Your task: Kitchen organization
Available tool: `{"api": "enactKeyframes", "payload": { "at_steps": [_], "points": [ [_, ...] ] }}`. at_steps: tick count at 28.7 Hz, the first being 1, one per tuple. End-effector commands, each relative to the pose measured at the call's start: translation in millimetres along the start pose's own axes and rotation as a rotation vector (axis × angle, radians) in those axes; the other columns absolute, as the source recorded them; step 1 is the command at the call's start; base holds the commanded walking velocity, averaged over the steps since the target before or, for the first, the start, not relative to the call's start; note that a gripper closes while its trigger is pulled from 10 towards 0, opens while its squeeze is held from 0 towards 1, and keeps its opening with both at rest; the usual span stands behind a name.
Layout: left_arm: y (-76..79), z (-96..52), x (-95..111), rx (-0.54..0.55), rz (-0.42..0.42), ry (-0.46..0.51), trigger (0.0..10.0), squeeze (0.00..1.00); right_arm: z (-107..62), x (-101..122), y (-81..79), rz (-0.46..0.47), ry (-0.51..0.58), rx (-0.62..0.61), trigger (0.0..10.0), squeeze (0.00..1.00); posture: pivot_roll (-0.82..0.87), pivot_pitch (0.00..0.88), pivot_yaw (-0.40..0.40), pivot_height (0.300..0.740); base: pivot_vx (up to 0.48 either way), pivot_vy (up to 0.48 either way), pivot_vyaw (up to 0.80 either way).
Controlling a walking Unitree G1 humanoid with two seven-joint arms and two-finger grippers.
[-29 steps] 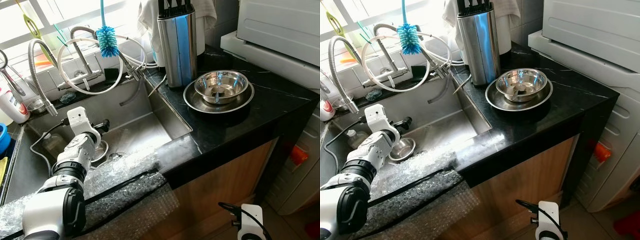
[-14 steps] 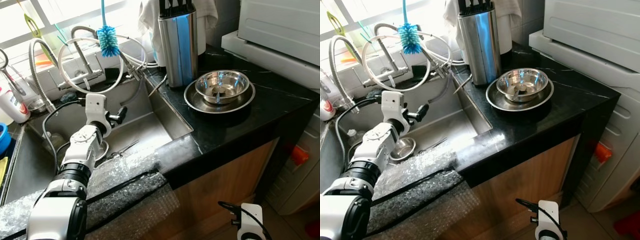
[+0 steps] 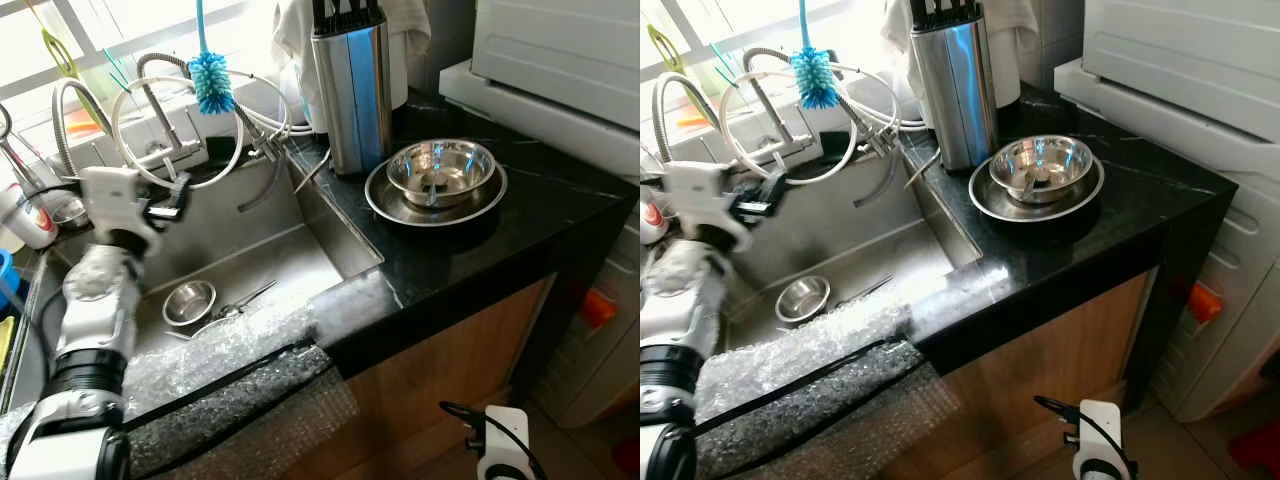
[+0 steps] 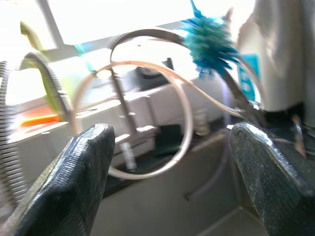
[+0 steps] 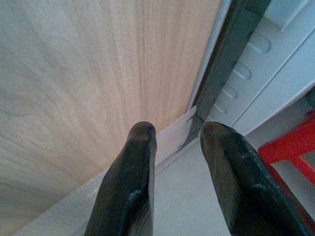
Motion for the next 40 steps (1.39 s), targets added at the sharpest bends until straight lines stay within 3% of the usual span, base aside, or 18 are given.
{"api": "enactKeyframes", "payload": {
  "at_steps": [1,5,6,9,13,15,24,28,35,37,40],
  "points": [
    [-10.0,-7.1,11,0.006,0.025,0.032,10.0,0.00,-1.9,2,-8.4,0.016,0.003,0.023,10.0,0.00,-0.16,0.000,0.238,0.740,0.000,0.000,0.00],
    [-25.1,-36.1,17,0.042,0.084,0.047,10.0,0.00,-2.7,1,-8.2,0.015,0.005,0.025,10.0,0.00,-0.16,0.000,0.239,0.740,0.000,0.000,0.00],
    [-25.1,-36.1,17,0.042,0.084,0.047,10.0,0.00,-2.7,1,-8.2,0.015,0.005,0.025,10.0,0.00,-0.16,0.000,0.239,0.740,0.000,0.000,0.00],
    [-30.5,-60.7,21,0.060,0.180,0.040,10.0,0.00,-2.8,1,-7.8,0.011,0.010,0.029,10.0,0.00,-0.16,0.000,0.237,0.740,0.000,0.000,0.00],
    [-33.5,-74.3,25,0.075,0.255,0.037,10.0,0.00,-2.7,1,-6.8,0.009,0.013,0.028,10.0,0.00,-0.16,0.000,0.236,0.740,0.000,0.000,0.00],
    [-41.4,-89.3,27,0.126,0.275,0.027,10.0,0.00,-2.4,1,-5.9,0.006,0.015,0.029,10.0,0.00,-0.16,0.000,0.236,0.740,0.000,0.000,0.00],
    [-47.8,-139.3,5,0.230,0.333,-0.065,10.0,0.00,-2.9,2,-6.7,0.001,0.027,0.037,10.0,0.00,-0.16,0.000,0.236,0.740,0.000,0.000,0.00],
    [-43.1,-148.6,-4,0.243,0.306,-0.089,10.0,0.00,-3.1,2,-6.5,0.003,0.030,0.035,10.0,0.00,-0.16,0.000,0.237,0.740,0.000,0.000,0.00],
    [-38.6,-158.3,-18,0.345,0.150,-0.100,10.0,0.00,-3.8,1,-6.2,0.002,0.033,0.034,10.0,0.00,-0.16,0.000,0.237,0.740,0.000,0.000,0.00],
    [-30.4,-163.0,-28,0.370,0.072,-0.116,10.0,0.00,-4.3,0,-5.7,0.003,0.033,0.030,10.0,0.00,-0.16,0.000,0.238,0.740,0.000,0.000,0.00],
    [-18.9,-165.6,-35,0.363,0.043,-0.131,10.0,0.00,-4.8,0,-5.5,0.002,0.033,0.029,10.0,0.00,-0.16,0.000,0.233,0.740,0.000,0.000,0.00]
  ]
}}
Point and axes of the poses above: a point about 5 cm out from each wrist's last joint towards the gripper, its own z axis pointing out of the wrist towards the gripper, its own x axis along the axis of the wrist's last joint, y = z × x, the point moved 2 cm from there along z, pointing out of the wrist towards the gripper, and after that the axes turned 14 degrees about -z, right-handed, at the moved point
